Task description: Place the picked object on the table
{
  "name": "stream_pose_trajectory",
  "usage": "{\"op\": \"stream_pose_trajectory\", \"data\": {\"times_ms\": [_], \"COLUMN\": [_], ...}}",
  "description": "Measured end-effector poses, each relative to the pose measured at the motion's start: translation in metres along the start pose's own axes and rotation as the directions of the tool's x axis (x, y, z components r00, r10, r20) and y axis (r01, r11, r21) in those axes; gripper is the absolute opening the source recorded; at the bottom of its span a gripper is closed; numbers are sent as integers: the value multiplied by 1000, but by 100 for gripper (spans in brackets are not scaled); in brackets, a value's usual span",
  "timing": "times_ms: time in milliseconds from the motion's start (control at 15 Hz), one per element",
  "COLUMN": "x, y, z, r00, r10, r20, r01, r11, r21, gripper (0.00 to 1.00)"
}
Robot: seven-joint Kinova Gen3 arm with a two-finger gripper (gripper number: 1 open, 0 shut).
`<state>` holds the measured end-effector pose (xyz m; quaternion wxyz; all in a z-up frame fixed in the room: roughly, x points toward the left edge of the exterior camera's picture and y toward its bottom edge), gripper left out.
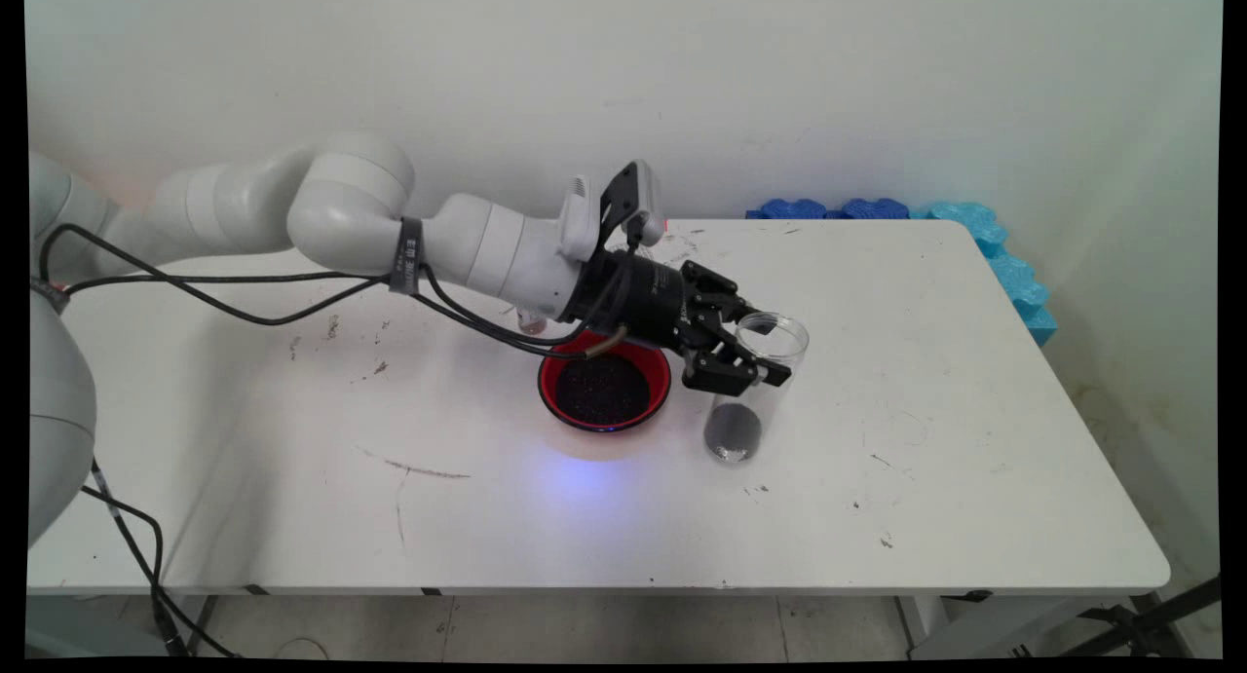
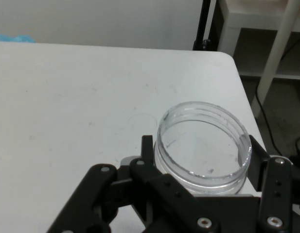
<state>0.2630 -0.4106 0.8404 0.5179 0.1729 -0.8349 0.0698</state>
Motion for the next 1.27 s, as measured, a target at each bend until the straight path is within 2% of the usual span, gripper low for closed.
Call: {"op": "stream_pose_trajectory", "data": {"times_ms": [1067, 1133, 1267], "x": [-23, -23, -24], "y": [0, 0, -1], "z": [10, 10, 10], "r00": [999, 999, 998], "r10": [-48, -50, -55], "r20": [-4, -5, -7], "r01": [48, 50, 55], "r11": [999, 998, 998], "r21": [21, 22, 25], "gripper": [0, 100, 100]}}
